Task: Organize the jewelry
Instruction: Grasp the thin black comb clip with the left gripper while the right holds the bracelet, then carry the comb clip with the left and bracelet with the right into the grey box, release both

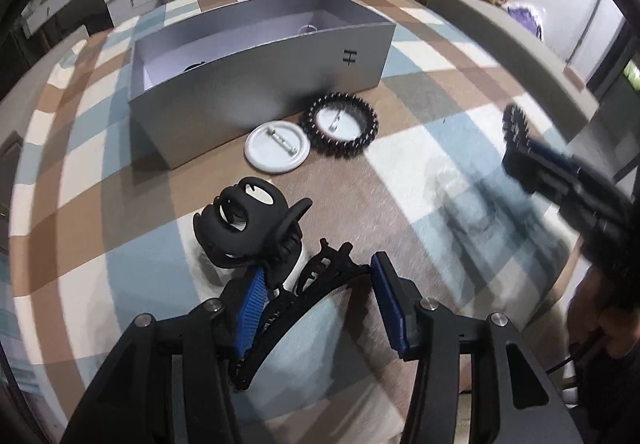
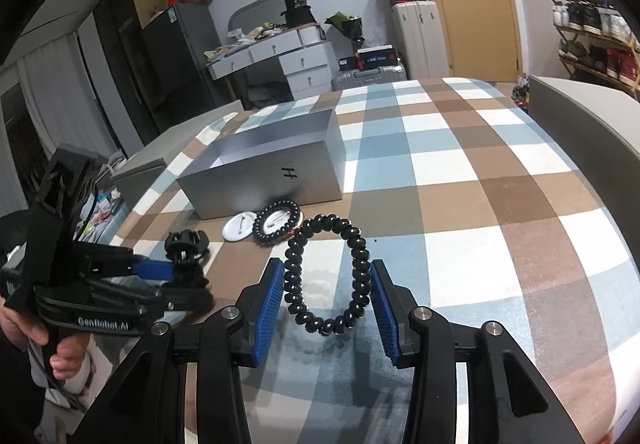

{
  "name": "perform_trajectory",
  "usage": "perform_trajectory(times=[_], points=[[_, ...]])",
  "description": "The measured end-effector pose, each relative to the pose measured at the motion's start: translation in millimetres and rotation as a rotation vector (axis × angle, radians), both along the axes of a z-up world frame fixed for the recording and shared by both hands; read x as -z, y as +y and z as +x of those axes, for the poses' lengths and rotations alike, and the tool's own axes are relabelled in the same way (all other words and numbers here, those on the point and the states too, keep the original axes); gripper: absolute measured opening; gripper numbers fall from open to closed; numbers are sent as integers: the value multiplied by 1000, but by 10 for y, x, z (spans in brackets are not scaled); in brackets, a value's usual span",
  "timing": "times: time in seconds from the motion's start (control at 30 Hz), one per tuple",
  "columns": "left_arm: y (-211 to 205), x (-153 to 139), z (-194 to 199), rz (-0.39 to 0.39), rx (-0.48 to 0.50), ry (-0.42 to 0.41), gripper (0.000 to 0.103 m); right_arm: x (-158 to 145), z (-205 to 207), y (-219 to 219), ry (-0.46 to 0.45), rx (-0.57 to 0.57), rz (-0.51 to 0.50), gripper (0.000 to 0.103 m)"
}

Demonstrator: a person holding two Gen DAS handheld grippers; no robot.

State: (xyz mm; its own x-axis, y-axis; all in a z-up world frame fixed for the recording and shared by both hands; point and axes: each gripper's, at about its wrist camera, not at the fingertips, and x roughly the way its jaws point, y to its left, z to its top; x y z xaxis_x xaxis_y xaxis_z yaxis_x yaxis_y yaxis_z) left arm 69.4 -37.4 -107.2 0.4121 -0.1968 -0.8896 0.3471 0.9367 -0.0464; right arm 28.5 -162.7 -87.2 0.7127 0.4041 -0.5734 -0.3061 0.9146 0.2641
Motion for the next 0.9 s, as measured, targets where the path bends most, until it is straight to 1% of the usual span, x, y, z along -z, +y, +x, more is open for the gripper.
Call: perform_trajectory(times=[0.03, 0.07, 0.17, 0.2, 0.27, 0.3, 0.37, 0.47, 0.53, 0.57, 0.6, 0.7, 0.77, 0.83, 0.87, 0.9], points=[[1, 2, -4, 23, 1, -4, 49, -2, -6, 9, -1, -2, -1, 43], [-12, 13, -24, 51, 5, -9, 54, -3, -10, 19, -1, -4, -2, 43], [11, 6, -64, 83, 6, -15, 57, -7, -17, 41, -1, -10, -3, 43], [26, 4, -64, 102, -3, -19, 61, -10, -19, 47, -3, -10, -3, 43], [63, -5, -67, 137, -19, -27, 64, -11, -20, 56, -3, -12, -4, 43], [91, -15, -65, 131, -22, -25, 64, -9, -20, 59, -3, -12, -4, 43], [156, -23, -56, 78, -20, 5, 65, 0, -14, 54, 1, -12, -1, 44], [269, -102, -33, -34, 1, 4, 65, 16, -9, 50, 6, -10, 0, 44], [307, -153, -4, -101, 36, 5, 68, 29, -4, 43, 11, -8, 5, 44], [332, -173, 22, -112, 37, 10, 76, 29, -3, 42, 12, -8, 6, 44], [343, -194, 36, -98, 23, 1, 82, 30, -2, 42, 14, -7, 7, 44], [343, -288, 27, -76, 29, -54, 82, 29, -2, 34, 12, -4, 8, 44], [347, -313, 16, -66, 29, -68, 82, 34, 2, 34, 14, -4, 8, 44], [359, -279, -7, -77, 30, -44, 82, 44, 4, 35, 18, -5, 10, 44], [364, -231, -19, -102, 34, -16, 82, 44, 2, 39, 18, -7, 9, 44], [369, -194, -24, -111, 38, 1, 82, 43, -4, 42, 16, -7, 8, 44]])
